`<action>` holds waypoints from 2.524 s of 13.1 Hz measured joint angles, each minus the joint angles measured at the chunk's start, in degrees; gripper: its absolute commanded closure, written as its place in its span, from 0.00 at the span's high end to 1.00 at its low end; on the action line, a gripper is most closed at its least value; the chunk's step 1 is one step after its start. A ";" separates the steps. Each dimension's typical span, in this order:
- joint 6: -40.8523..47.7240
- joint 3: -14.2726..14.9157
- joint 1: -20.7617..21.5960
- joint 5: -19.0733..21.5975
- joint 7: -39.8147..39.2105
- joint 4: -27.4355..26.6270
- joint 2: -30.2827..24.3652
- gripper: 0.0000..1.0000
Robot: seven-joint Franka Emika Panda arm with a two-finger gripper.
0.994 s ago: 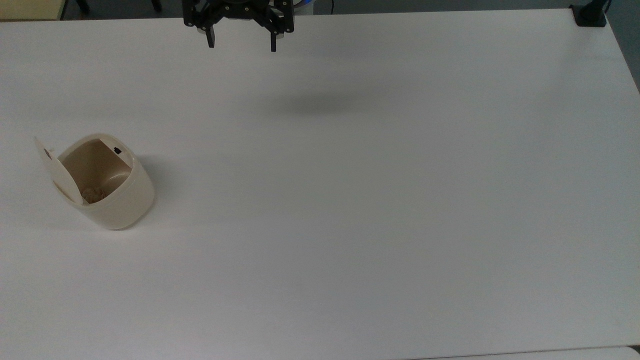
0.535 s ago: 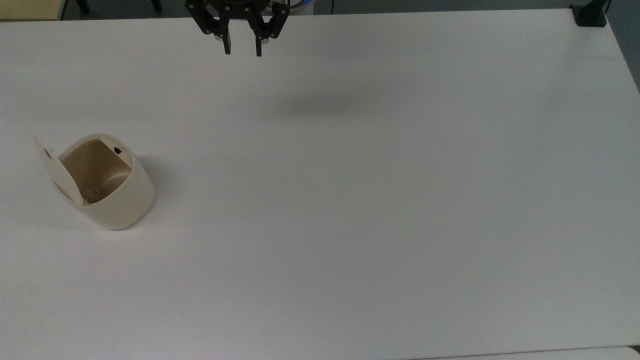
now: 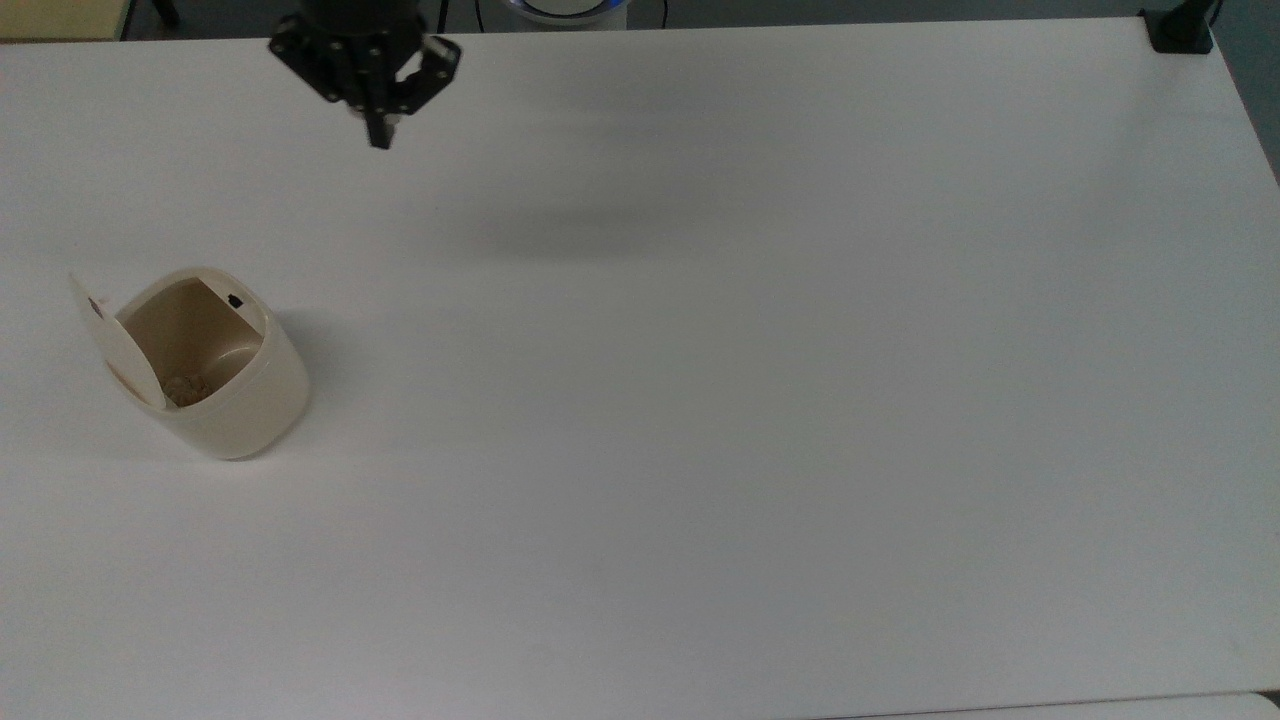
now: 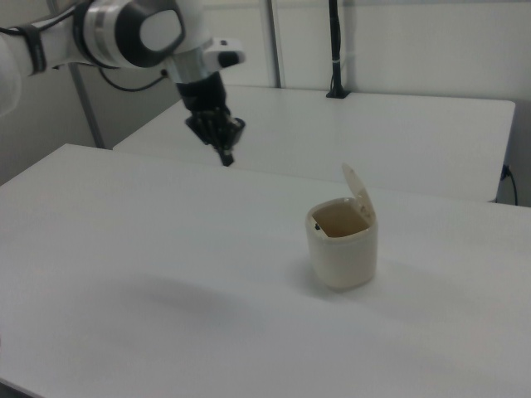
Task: Close the trash bin
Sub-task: 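Move the gripper over the cream trash bin toward its open lid, then push the open lid down onto the bin rim with the gripper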
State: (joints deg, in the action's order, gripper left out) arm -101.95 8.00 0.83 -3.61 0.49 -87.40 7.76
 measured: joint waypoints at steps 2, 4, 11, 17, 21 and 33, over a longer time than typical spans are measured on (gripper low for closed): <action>-6.87 0.16 -4.75 0.00 -0.01 1.14 0.92 0.00; -15.21 0.23 -9.08 0.00 -0.01 1.80 1.07 0.00; -36.31 0.25 -15.63 0.01 5.02 1.82 8.36 0.00; -42.19 0.18 -15.71 0.00 8.35 1.87 13.68 0.00; -42.19 -0.12 -15.48 -0.16 8.68 1.57 15.11 0.00; -28.45 -0.70 -11.69 -2.95 8.58 -1.83 15.75 0.00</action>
State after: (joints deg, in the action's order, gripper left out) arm -130.40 7.30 -10.86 -6.56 9.07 -89.23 23.50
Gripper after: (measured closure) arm 0.991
